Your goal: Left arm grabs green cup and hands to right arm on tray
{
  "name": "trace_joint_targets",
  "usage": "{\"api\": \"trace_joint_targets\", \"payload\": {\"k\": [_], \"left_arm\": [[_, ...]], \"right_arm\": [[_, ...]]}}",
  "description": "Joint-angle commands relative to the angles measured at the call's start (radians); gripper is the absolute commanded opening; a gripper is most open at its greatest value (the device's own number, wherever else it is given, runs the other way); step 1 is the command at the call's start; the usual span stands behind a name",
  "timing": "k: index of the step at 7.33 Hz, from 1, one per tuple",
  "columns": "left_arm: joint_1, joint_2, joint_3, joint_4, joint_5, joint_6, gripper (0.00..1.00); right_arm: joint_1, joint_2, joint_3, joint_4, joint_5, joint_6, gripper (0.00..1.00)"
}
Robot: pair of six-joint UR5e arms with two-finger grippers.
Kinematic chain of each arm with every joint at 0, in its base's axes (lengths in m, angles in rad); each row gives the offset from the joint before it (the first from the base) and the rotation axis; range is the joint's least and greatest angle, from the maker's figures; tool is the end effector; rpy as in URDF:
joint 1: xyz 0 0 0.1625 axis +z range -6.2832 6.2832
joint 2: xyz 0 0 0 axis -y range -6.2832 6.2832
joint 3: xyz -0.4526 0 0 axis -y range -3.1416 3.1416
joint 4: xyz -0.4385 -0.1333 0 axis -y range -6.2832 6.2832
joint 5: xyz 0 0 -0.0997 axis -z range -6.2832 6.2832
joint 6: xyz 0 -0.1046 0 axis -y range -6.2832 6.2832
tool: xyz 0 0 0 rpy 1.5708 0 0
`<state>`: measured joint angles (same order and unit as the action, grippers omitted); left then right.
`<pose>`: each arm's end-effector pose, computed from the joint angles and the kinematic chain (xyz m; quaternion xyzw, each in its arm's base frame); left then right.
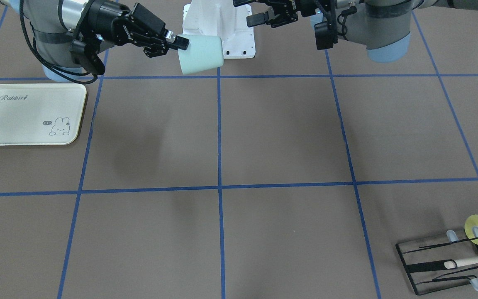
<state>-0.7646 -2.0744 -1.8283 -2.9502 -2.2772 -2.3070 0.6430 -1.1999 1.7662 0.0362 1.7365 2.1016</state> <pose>0.3510 -0.4273 0.1296 -0.1543 0.8254 -0.0851 0.5363 -0.3807 -0.4302 0.2085 0.0110 -0.8828 0.1959 0.4268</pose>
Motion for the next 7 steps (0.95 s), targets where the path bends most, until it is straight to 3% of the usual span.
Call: {"api": "trace_joint_targets", "payload": {"k": [1, 3, 5, 7], "left_arm": [[-0.033, 0.089, -0.002, 0.011, 0.001, 0.196, 1.0], [-0.135, 0.19, -0.003, 0.06, -0.005, 0.448, 1.0], [-0.241, 0.245, -0.006, 0.245, -0.048, 0.752, 1.0], [-0.326, 0.397, 0.0, 0.27, -0.047, 1.066, 1.0]], "right_arm": [[0.082, -0.001, -0.016, -0.164, 0.099, -0.105, 0.0], [0.165, -0.001, -0.017, -0.331, 0.194, -0.188, 0.0], [0.265, 0.002, -0.011, -0.581, 0.367, -0.392, 0.0], [0.334, 0.0, -0.011, -0.732, 0.429, -0.51, 0.0]]}}
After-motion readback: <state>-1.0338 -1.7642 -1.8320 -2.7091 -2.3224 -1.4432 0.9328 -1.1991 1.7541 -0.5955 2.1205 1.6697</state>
